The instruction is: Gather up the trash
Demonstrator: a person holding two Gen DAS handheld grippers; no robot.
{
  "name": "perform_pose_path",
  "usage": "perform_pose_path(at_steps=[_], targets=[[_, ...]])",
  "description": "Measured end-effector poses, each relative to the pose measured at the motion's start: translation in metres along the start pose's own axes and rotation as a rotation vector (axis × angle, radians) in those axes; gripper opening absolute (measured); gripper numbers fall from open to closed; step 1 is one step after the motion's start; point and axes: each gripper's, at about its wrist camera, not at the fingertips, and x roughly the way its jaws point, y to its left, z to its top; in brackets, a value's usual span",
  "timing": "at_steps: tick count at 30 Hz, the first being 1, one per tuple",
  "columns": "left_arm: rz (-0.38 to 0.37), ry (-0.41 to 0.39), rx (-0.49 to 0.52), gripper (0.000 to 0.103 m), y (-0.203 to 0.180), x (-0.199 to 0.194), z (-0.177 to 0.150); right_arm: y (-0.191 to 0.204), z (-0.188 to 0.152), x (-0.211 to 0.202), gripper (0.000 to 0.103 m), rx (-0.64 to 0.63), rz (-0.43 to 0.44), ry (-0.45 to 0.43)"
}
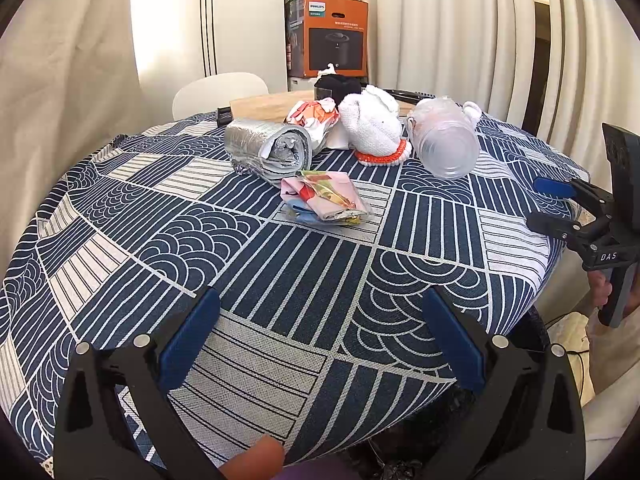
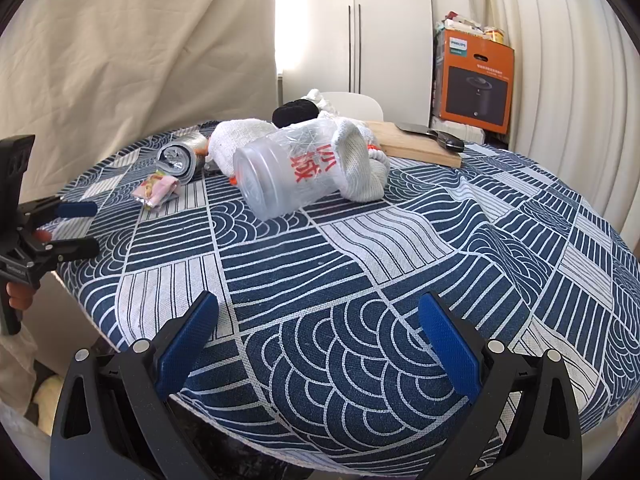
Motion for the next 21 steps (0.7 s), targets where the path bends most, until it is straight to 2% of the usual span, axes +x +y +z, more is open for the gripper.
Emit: perform_pose_path(at_steps=[10, 11, 21], targets=[[-0.001, -0.004, 0.001, 0.099, -0.004, 0.006, 0.01, 0.0, 0.0, 0.0, 0.096, 0.0, 0.0, 0.0], [-0.001, -0.008, 0.0, 0.099, 0.0, 0.0, -0.001, 0.0, 0.0, 0.0, 0.096, 0.0, 0.0, 0.0], [-0.001, -0.009, 0.001, 0.099, 0.0, 0.0, -0.001, 0.0, -0.001, 0.0, 0.096, 0.0, 0.0, 0.0]])
